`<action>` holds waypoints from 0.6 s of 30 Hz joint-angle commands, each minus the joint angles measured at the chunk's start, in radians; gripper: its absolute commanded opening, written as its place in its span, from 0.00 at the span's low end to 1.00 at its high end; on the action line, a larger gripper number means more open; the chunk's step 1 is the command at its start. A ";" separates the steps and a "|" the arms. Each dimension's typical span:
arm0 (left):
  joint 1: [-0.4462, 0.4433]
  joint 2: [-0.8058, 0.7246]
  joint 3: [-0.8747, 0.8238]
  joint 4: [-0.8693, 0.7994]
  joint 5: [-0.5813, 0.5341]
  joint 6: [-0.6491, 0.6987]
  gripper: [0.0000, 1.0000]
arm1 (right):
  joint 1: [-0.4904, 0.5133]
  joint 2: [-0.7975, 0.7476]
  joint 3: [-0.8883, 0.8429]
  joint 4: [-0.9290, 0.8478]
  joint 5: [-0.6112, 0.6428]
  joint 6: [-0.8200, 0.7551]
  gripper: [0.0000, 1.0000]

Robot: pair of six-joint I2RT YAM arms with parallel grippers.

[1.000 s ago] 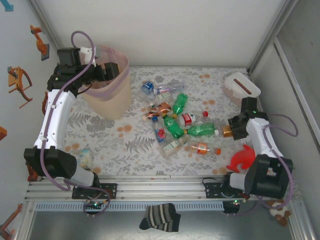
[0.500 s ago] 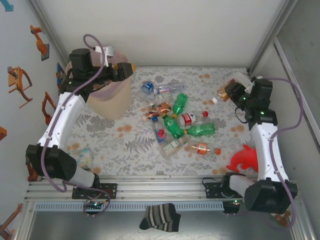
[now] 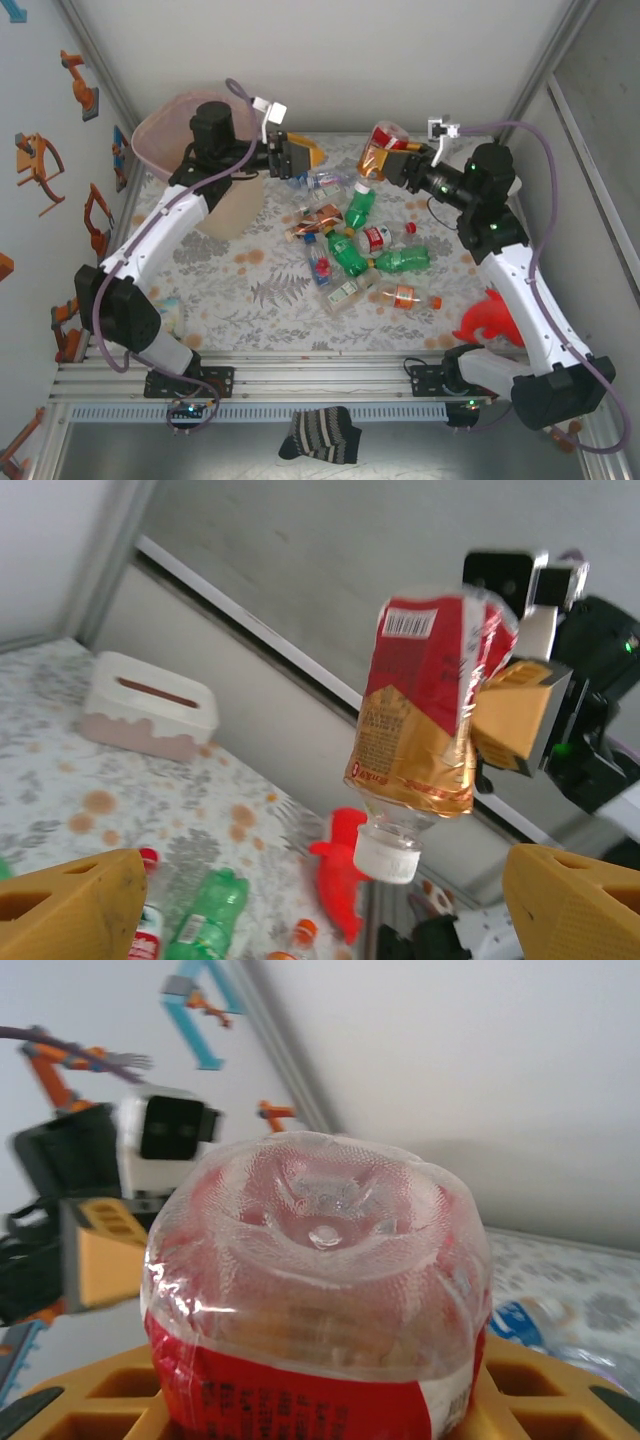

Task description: Put the plastic bottles in the bin

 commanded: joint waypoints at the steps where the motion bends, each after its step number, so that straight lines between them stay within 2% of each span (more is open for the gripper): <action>1: -0.043 0.011 0.021 0.111 0.118 -0.022 0.92 | 0.036 0.015 0.057 0.102 -0.068 -0.019 0.37; 8: -0.110 0.039 0.040 0.171 0.199 -0.029 0.92 | 0.087 0.054 0.075 0.166 -0.076 0.053 0.37; 18: -0.155 0.065 0.057 0.205 0.206 -0.044 0.78 | 0.164 0.117 0.124 0.138 -0.130 0.123 0.37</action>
